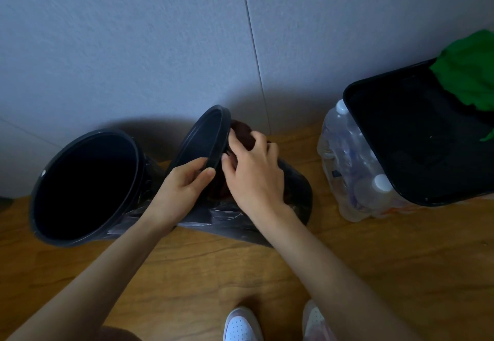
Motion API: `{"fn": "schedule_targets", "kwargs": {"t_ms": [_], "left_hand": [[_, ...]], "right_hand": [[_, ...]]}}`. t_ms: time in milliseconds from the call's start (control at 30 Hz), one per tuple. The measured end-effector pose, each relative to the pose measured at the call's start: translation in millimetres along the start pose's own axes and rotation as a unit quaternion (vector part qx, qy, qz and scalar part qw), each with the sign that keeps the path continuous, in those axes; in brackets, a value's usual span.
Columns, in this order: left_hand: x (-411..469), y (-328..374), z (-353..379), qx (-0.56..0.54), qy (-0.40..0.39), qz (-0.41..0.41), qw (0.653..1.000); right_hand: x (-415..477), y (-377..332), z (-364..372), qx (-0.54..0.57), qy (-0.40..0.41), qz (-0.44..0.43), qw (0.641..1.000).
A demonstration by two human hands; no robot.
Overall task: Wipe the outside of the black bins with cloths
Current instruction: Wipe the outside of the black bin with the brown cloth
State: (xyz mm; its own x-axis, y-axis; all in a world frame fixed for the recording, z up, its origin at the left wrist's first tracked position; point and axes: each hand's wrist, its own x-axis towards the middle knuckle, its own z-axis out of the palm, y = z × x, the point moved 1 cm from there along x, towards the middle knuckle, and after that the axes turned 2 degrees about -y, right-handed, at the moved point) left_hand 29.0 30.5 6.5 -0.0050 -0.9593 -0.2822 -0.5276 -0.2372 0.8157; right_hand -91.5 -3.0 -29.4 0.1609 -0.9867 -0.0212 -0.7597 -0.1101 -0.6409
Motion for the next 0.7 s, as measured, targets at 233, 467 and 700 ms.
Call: {"fn": "schedule_targets", "kwargs": {"t_ms": [233,467,700], "left_hand": [[4.2,1.2,-3.4,0.0,-0.019,-0.01,1.0],[25.6,7.8,4.0,-0.091,0.006,-0.096,0.991],[35.8,5.1,7.0,0.008,0.08,-0.07,0.994]], "right_hand": [[14.2,32.4,4.4,0.003,-0.01,0.035,0.999],[-1.9,26.8,11.7,-0.01,0.003,-0.005,1.0],[-28.5,4.8,20.7,0.026,0.034,-0.062,0.997]]}}
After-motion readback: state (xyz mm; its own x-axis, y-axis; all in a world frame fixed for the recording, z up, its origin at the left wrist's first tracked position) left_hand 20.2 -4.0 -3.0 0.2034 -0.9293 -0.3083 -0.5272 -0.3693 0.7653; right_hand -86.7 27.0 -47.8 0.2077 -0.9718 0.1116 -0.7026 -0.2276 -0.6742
